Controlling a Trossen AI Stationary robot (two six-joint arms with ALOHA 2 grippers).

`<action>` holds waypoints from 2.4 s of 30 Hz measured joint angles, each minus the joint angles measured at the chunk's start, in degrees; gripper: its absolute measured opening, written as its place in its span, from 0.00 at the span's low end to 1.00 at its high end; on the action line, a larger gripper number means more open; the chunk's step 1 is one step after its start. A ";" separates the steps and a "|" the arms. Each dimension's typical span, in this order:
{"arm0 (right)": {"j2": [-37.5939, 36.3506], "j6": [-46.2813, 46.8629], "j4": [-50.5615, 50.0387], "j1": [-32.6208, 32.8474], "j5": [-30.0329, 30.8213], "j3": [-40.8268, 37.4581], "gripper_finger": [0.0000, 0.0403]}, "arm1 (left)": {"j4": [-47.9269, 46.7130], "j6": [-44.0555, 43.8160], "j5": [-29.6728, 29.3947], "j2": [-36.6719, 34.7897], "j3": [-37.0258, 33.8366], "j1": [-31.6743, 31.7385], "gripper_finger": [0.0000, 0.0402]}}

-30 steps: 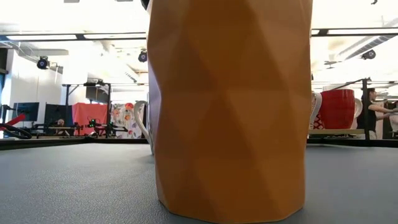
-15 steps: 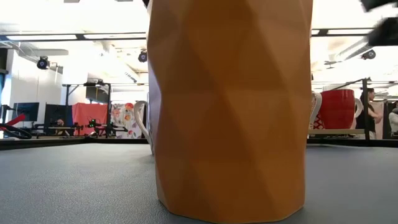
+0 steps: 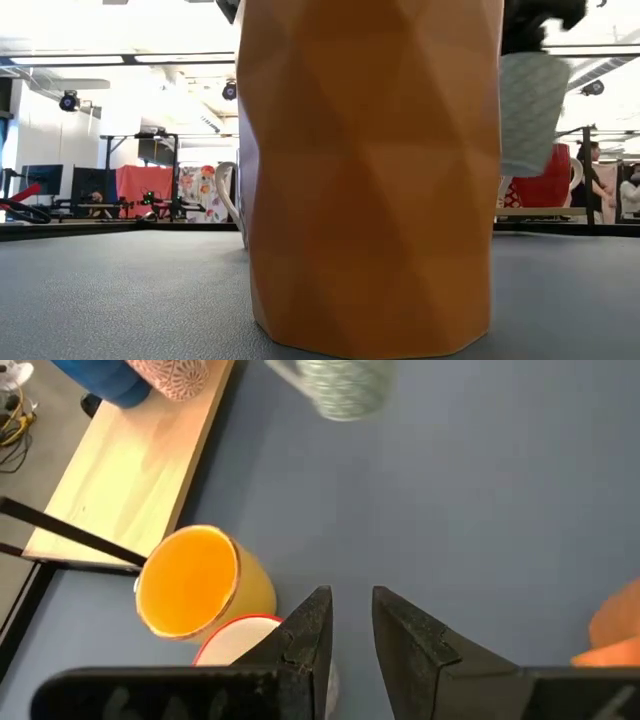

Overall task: Place coffee mugs
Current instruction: Put the green patterned mug on the shelf

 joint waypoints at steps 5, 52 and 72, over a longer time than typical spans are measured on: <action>-0.02 -9.52 2.58 -9.59 -0.05 0.49 0.03 | 0.03 0.99 0.07 -0.02 0.01 1.49 0.14; 34.13 -31.56 -2.45 -39.90 6.35 32.59 0.07 | -6.67 2.78 0.16 -0.09 0.02 7.17 0.14; 34.05 -38.74 4.69 -42.12 9.44 32.62 0.09 | -6.60 2.56 0.13 -0.11 0.01 7.98 0.14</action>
